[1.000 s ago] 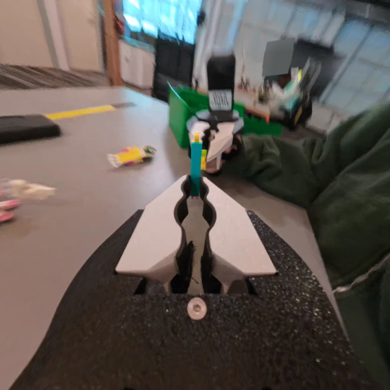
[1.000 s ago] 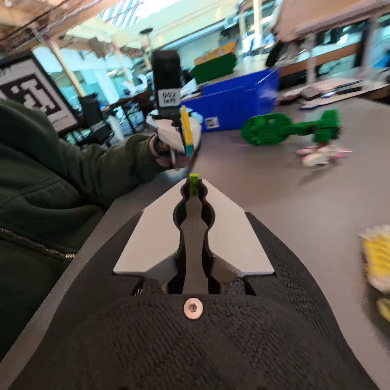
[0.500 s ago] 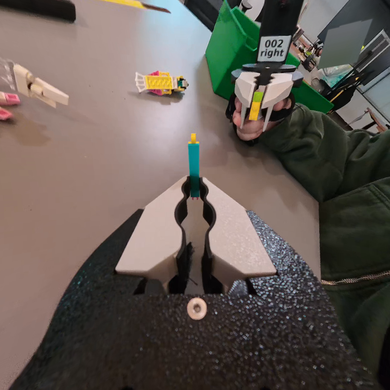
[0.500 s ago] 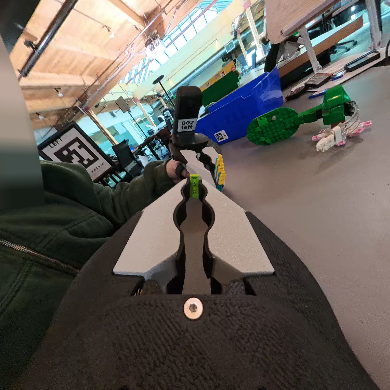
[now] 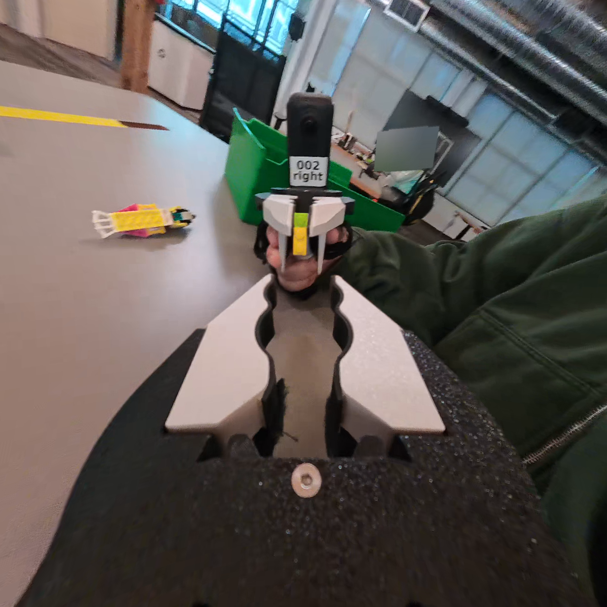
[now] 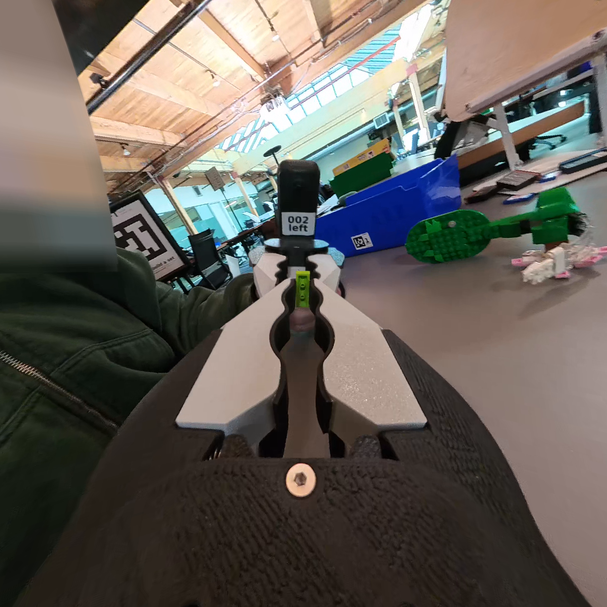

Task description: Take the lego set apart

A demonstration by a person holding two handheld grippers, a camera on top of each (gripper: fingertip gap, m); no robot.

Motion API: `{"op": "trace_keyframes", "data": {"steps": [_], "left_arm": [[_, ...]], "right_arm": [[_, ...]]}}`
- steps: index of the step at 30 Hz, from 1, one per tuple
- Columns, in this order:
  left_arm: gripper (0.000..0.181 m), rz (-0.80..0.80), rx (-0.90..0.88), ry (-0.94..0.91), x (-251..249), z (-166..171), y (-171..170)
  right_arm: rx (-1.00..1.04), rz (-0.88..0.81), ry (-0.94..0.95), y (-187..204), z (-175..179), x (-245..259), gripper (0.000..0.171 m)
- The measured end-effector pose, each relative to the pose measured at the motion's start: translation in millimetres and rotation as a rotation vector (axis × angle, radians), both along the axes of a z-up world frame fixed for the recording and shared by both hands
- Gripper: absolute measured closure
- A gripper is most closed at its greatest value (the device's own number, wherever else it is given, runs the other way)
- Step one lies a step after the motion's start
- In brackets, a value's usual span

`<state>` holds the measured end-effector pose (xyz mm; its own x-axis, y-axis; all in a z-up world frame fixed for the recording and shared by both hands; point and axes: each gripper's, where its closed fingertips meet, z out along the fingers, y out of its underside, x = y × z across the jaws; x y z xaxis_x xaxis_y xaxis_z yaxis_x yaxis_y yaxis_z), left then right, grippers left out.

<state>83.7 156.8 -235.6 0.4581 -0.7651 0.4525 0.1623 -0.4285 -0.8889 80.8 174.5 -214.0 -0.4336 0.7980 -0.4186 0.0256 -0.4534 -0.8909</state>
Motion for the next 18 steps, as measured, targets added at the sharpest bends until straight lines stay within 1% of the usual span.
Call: {"op": "trace_keyframes", "data": {"steps": [3, 5, 8, 12, 14, 15, 17, 18], "left_arm": [[0.160, -0.058, 0.052, -0.017, 15.4, 3.3, -6.5], [0.163, -0.064, 0.073, 0.002, 20.5, 1.8, -7.2], [0.174, -0.047, 0.122, 0.033, 21.6, 2.0, -6.6], [0.173, -0.041, 0.161, 0.053, 20.3, 3.0, -7.3], [0.165, 0.010, 0.170, 0.081, 15.6, 1.5, -1.4], [0.164, 0.028, 0.177, 0.089, 13.2, 1.4, 0.5], [0.165, 0.014, 0.186, 0.066, 14.4, 4.6, -1.7], [0.169, 0.002, 0.190, 0.051, 15.9, 6.3, -3.2]], "right_arm": [[0.020, 0.032, 0.004, -8.0, 0.1, -0.4, 0.166], [0.038, 0.048, 0.007, -12.8, 0.0, -0.4, 0.166], [0.058, 0.056, 0.016, -16.6, 0.6, -0.1, 0.166], [0.078, 0.056, 0.024, -17.6, 1.3, 1.0, 0.166], [0.106, 0.062, 0.025, -19.8, 0.7, 2.0, 0.166], [0.122, 0.061, 0.022, -20.9, -0.2, 1.9, 0.166], [0.149, 0.060, 0.016, -23.3, -1.5, 0.9, 0.166], [0.162, 0.060, 0.014, -24.5, -2.2, 0.4, 0.166]]}}
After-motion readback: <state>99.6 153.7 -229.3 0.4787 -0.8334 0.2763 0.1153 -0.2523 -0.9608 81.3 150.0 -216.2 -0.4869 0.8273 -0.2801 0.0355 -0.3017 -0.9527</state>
